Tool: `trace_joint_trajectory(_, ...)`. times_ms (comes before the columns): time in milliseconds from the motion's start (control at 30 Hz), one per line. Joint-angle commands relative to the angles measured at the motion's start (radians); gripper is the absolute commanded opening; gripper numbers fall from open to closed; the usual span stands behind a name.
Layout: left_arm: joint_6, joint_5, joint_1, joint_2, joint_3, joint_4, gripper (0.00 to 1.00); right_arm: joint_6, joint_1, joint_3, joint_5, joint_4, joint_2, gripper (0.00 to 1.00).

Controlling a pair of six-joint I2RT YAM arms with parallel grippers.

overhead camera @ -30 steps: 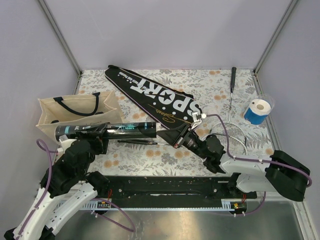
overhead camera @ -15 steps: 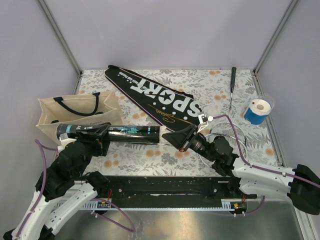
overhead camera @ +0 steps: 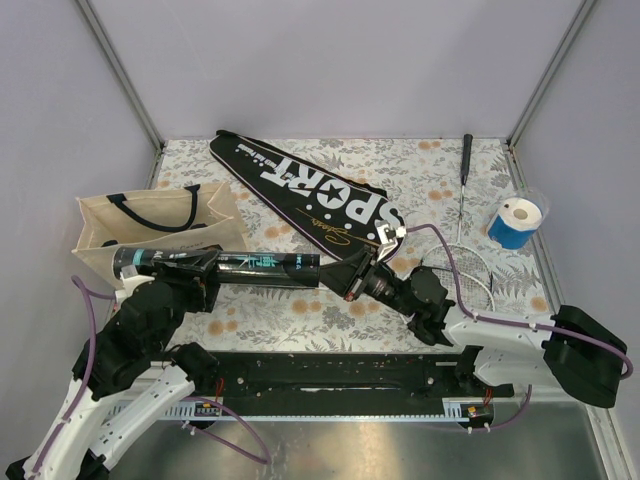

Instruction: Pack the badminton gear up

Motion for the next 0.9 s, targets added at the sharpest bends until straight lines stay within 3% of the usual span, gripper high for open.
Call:
trace_joint_trajectory(0,0.002,0.092,-0.008,0.018,0.044,0.099,0.18,0.033,0.006,0.033,-0.04,0.122,0.039,0.0)
trace_joint_trajectory(400,-0.004,0.094,-0.008,0.012,0.044,0.103,0.18,0.095,0.006,0.019,-0.034,0.219,0.096,0.12)
trace_joint_trajectory(533,-0.016,0.094,-0.008,0.009,0.039,0.108,0.18,0.127,0.006,0.002,-0.025,0.247,0.088,0.21)
trace_joint_trajectory(633,-0.016,0.1,-0.008,0.008,0.039,0.114,0.18,0.147,0.006,0.001,-0.025,0.247,0.084,0.28)
trace_joint_trajectory(867,-0.019,0.065,-0.008,-0.012,0.028,0.114,0.18,0.179,0.006,-0.043,0.026,0.198,0.007,0.32)
